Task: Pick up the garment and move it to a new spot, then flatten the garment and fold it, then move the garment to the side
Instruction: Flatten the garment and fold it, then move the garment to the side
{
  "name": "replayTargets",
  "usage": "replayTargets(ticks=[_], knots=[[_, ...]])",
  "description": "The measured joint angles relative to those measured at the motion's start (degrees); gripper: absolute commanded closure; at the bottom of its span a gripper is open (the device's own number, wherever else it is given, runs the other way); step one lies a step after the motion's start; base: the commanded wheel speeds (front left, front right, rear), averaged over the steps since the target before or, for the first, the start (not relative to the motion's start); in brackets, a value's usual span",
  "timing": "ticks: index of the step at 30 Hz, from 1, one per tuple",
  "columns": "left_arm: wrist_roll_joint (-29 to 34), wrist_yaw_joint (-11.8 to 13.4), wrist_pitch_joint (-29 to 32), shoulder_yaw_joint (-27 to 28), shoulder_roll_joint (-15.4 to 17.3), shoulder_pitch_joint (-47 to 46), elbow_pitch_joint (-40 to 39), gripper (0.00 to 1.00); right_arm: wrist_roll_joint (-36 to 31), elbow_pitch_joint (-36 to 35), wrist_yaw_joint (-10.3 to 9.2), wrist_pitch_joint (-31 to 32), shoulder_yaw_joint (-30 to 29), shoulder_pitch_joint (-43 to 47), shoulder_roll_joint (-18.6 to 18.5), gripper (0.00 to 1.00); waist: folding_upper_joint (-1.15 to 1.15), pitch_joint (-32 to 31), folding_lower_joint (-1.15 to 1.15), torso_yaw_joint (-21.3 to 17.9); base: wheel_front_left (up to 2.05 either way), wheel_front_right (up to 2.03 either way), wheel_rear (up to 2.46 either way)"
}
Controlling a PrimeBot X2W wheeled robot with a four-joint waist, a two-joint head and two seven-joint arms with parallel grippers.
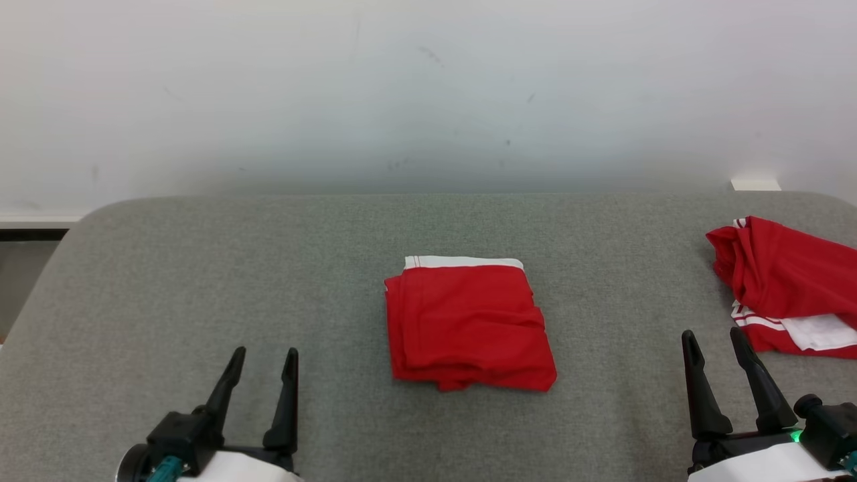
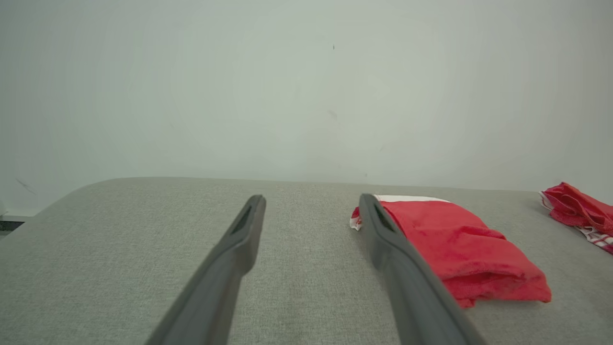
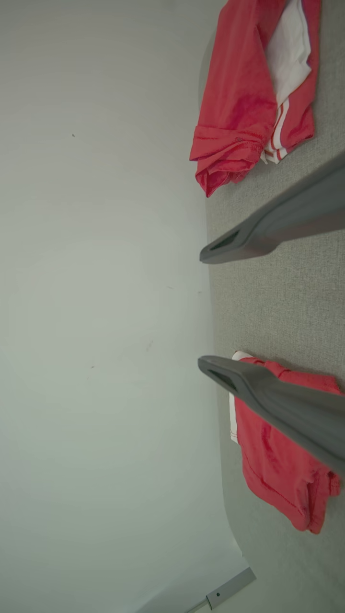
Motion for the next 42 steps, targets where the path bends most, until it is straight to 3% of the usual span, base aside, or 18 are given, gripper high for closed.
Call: replayTargets(ticks=[7, 15, 28, 36, 42], knots=[[-1.1, 0.1, 0.0, -0.4, 0.0, -0.4, 0.0, 0.0, -0.4, 1.4, 0.0, 0.0, 0.1, -0.4, 0.4, 0.0, 0.0, 0.3, 0.0, 0.8, 0.0, 0.0, 0.0], [-2.1, 0.9, 0.0, -1.8, 0.0, -0.6, -0.7, 0.0, 3.6, 12.5, 0.0, 1.8, 5.1, -7.8, 2.0, 0.0, 0.0, 1.3, 0.0, 1.3, 0.0, 0.0, 0.0], [-5.2, 1.5, 0.0, -5.6, 0.0, -4.5, -1.3, 0.0, 10.8, 33.2, 0.0, 15.4, 13.2, -30.1, 2.6, 0.0, 0.0, 6.3, 0.0, 7.9, 0.0, 0.0, 0.0], [-5.9, 1.5, 0.0, -6.3, 0.0, -5.7, -2.0, 0.0, 13.6, 47.5, 0.0, 24.3, 12.4, -37.1, 2.8, 0.0, 0.0, 9.6, 0.0, 12.3, 0.0, 0.0, 0.0], [-5.8, 1.5, 0.0, -6.3, 0.0, -6.2, -2.0, 0.0, 14.6, 50.5, -0.03, 28.8, 14.2, -39.7, 3.2, 0.0, 0.0, 10.7, 0.0, 13.4, 0.0, 0.0, 0.0]])
